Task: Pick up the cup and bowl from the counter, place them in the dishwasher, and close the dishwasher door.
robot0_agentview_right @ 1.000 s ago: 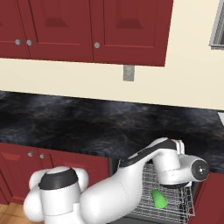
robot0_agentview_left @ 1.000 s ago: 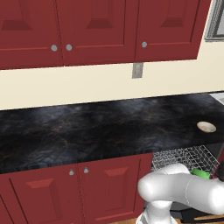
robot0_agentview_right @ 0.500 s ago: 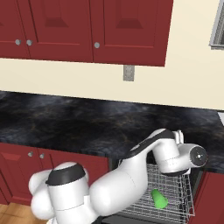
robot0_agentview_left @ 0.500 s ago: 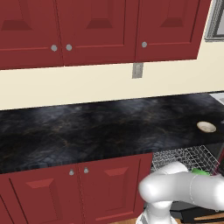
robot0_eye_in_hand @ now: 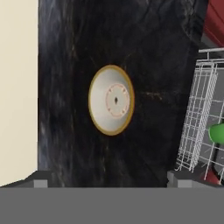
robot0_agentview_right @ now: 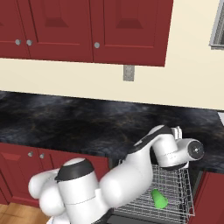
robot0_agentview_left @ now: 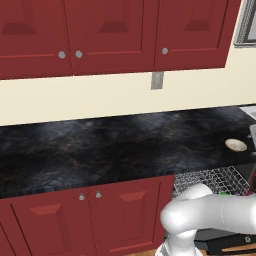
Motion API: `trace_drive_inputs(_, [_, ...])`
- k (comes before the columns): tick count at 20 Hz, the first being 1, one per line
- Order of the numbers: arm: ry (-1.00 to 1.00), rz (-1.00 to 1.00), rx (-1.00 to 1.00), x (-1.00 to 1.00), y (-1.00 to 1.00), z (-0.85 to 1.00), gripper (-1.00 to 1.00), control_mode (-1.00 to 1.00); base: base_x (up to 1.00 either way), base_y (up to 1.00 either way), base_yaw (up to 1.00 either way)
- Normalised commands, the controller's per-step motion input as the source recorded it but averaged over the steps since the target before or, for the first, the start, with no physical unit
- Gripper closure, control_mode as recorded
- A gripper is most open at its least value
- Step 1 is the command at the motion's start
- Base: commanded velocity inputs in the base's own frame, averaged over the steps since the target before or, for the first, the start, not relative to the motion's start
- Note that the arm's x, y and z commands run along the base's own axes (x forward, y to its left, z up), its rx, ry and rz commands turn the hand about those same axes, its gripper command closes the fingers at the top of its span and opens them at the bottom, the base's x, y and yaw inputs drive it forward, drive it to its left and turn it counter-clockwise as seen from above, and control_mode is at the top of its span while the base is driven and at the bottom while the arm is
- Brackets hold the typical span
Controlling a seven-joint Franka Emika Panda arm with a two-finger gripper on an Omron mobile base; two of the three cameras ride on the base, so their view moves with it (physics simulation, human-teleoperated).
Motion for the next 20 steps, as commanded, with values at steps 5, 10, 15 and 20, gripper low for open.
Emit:
trace_drive_inputs(5, [0.0, 0.0, 0.0, 0.29, 0.0, -0.36, -1.0, -1.0, 0.0, 0.0, 0.0])
trace_drive_inputs(10, [0.0, 0.0, 0.0, 0.28, -0.04, -0.22, -1.0, -1.0, 0.0, 0.0, 0.0])
trace_drive_inputs(15, [0.0, 0.0, 0.0, 0.27, -0.09, -0.3, -1.0, -1.0, 0.0, 0.0, 0.0])
trace_drive_inputs(20, [0.0, 0.0, 0.0, 0.26, -0.17, -0.29, -1.0, -1.0, 0.0, 0.0, 0.0])
